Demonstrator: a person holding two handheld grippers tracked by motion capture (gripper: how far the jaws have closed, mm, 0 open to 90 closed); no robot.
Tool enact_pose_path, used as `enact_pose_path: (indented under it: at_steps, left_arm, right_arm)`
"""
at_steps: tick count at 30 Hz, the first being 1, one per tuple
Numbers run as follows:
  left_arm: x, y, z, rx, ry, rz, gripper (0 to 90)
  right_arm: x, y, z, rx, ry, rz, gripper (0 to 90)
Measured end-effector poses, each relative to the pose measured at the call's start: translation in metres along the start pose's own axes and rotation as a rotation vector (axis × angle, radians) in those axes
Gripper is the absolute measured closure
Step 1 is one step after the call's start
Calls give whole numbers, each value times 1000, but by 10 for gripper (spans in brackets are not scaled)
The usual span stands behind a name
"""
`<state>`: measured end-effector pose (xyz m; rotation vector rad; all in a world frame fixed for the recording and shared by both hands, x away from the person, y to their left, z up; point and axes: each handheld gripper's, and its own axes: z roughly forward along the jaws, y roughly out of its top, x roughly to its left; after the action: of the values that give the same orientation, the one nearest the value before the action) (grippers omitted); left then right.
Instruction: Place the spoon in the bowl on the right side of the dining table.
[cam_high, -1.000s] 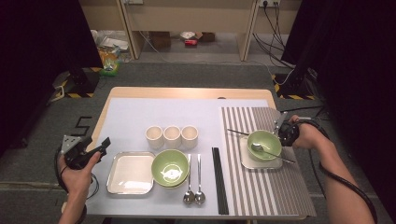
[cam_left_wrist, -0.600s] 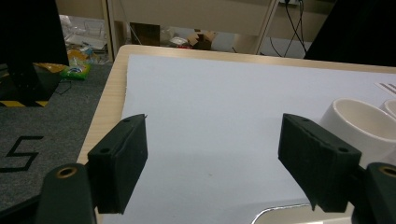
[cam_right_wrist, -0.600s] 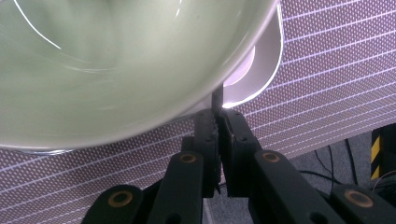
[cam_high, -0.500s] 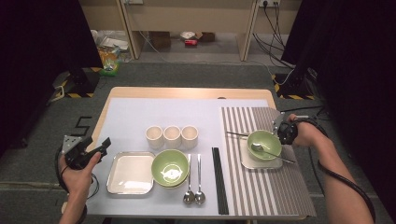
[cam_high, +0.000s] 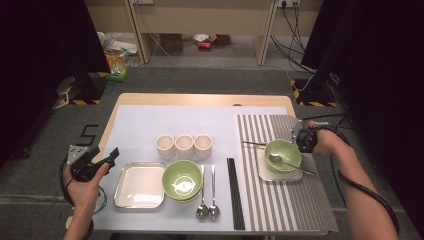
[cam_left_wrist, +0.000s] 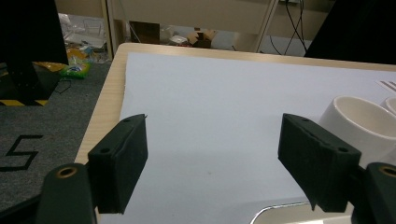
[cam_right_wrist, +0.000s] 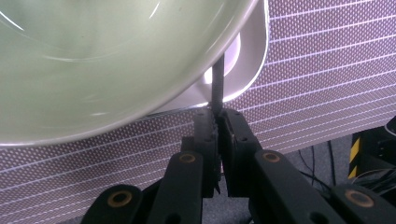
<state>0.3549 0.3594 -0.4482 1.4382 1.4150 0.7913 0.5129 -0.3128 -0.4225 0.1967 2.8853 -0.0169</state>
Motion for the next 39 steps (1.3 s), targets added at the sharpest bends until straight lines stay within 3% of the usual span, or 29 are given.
enact_pose_path:
  at_steps: [9,15,39]
  left_arm:
    - [0,0,0,0,1,1,234]
    - [0,0,0,-1,1,0,234]
    - [-1,-1,1,-1,1,0,234]
  right_arm:
    - [-1,3,1,9,-16,-32,854]
    - [-3,5,2,14,-32,-78,854]
    - [-1,0,1,-4,-20,-126,855]
